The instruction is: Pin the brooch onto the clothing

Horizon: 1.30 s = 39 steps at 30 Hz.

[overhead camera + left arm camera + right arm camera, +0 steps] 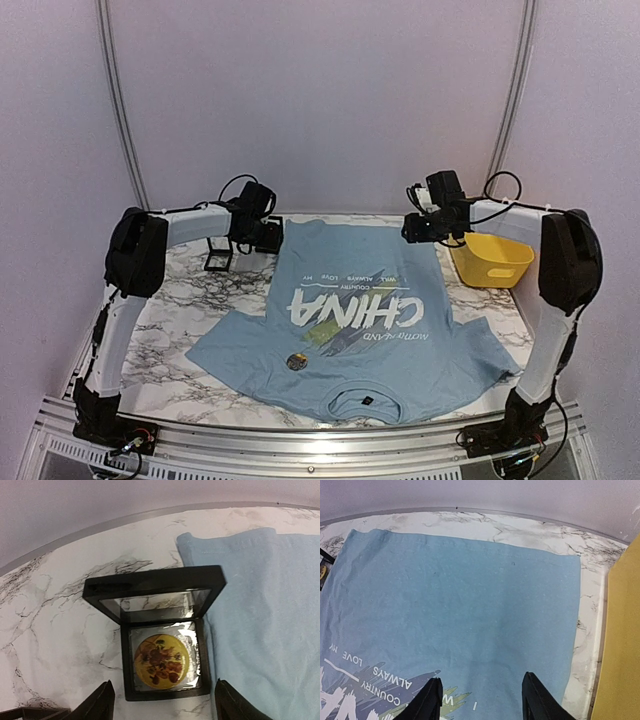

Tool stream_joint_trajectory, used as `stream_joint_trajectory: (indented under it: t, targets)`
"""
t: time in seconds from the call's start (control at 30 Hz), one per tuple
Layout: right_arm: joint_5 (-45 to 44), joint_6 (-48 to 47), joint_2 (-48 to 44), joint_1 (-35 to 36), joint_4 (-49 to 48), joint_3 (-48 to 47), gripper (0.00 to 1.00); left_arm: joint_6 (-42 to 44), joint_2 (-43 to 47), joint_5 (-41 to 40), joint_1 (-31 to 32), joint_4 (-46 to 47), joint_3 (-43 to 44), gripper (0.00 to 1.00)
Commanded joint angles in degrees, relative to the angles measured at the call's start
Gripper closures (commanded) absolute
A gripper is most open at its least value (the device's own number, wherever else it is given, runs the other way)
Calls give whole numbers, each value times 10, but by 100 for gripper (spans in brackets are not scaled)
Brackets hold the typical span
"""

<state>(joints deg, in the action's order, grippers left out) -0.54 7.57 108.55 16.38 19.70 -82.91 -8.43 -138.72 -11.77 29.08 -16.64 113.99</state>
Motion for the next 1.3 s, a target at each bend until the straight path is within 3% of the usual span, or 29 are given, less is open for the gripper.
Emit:
stream_joint_trajectory:
  t: [0.0, 0.1, 0.6, 0.93, 1.27]
  targets:
    - [27, -11, -10, 2, -17, 18, 49, -3, 8, 27, -9, -13, 3, 27]
    - [30, -13, -10, 4, -20, 22, 49, 10, -13, 60, -13, -14, 30, 26]
    - [45, -17, -13, 6, -28, 50, 50, -1, -102, 60, -32, -37, 132, 26]
    - [42, -24, -22, 6, -29, 64, 50, -6, -99, 69, -33, -39, 101, 44]
    - [48, -27, -32, 6, -30, 67, 50, 6, -79, 50, -36, -39, 60, 47]
